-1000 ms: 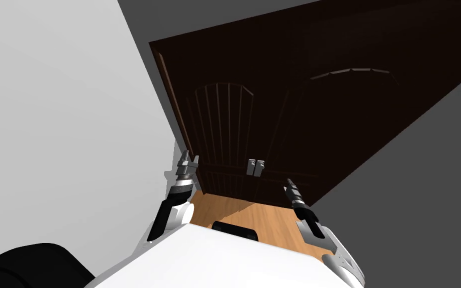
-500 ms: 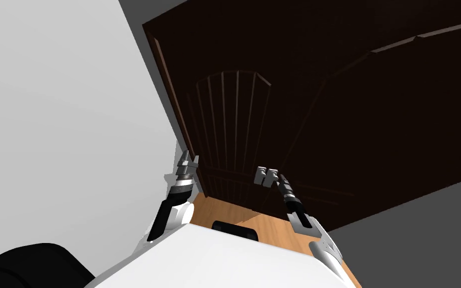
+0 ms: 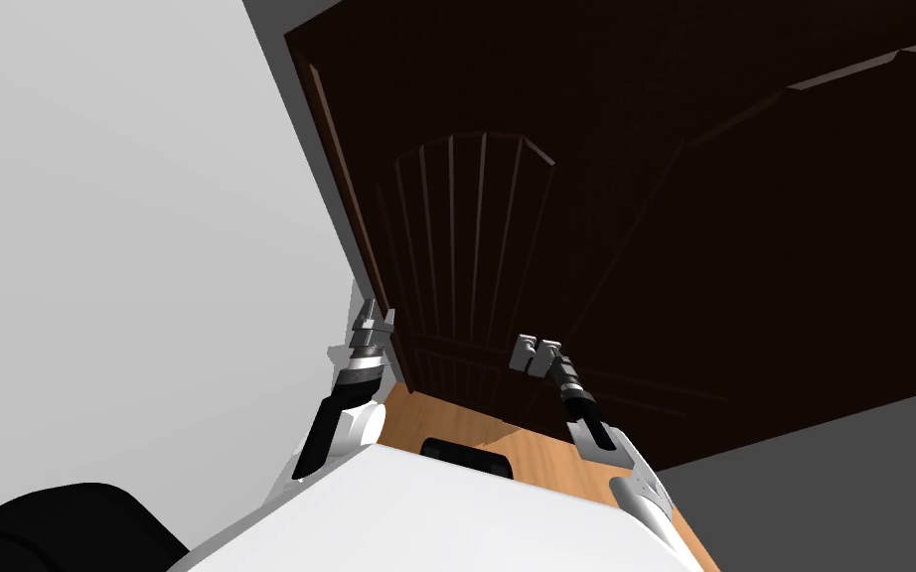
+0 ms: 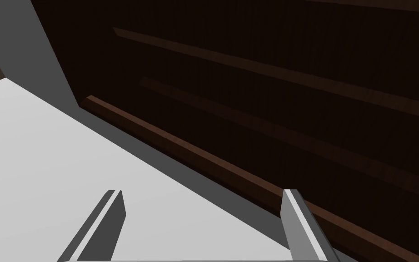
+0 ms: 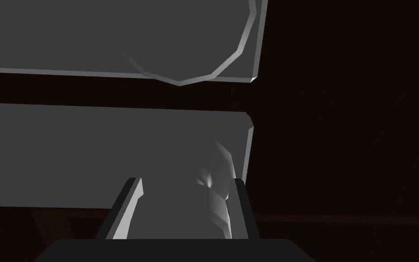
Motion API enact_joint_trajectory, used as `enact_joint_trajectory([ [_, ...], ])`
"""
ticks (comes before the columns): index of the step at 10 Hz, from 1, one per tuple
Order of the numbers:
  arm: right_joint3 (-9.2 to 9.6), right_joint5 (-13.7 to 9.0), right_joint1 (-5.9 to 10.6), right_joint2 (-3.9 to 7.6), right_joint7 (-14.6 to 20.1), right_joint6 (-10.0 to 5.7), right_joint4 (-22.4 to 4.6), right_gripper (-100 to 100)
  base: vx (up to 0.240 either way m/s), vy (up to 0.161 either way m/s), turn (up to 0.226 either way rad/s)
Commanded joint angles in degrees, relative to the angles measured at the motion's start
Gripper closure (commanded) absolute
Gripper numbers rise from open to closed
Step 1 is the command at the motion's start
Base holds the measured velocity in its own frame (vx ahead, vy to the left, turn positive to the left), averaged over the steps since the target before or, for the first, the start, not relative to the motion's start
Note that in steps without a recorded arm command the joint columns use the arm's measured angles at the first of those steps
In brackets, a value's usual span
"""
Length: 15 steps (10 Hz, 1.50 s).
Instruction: Pull the door open
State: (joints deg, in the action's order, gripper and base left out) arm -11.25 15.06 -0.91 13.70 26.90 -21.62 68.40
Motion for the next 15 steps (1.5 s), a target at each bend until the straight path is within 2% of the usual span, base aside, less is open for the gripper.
enact_joint_trajectory([
  [1,-0.11,0.0,-0.04,0.08,0.0,0.04,0.0,100,-0.013,-0.008,0.013],
  [3,-0.11,0.0,-0.04,0.08,0.0,0.04,0.0,100,0.0,0.0,0.0],
  [4,-1.22,-0.2,-1.23,1.04,0.1,0.32,-0.5,100,-0.127,-0.074,-0.115],
  [6,-1.97,-0.3,-2.06,1.82,0.4,0.49,-0.7,100,-0.192,-0.087,-0.14],
  [7,-1.29,-0.1,-1.45,1.37,0.5,0.15,-0.3,-100,-0.205,-0.073,-0.069],
  [9,-0.2,0.1,-1.61,1.57,1.3,0.11,0.4,-100,-0.206,-0.028,0.064],
  [13,2.97,0.8,-1.5,1.56,3.3,-0.12,2.2,-100,-0.207,0.045,0.087],
  [14,2.53,0.7,-1.66,1.54,3.0,0.14,2.2,-100,-0.085,0.021,0.007],
  [15,0.96,0.3,-2.29,2.08,2.4,0.24,1.0,-100,-0.001,-0.094,-0.217],
])
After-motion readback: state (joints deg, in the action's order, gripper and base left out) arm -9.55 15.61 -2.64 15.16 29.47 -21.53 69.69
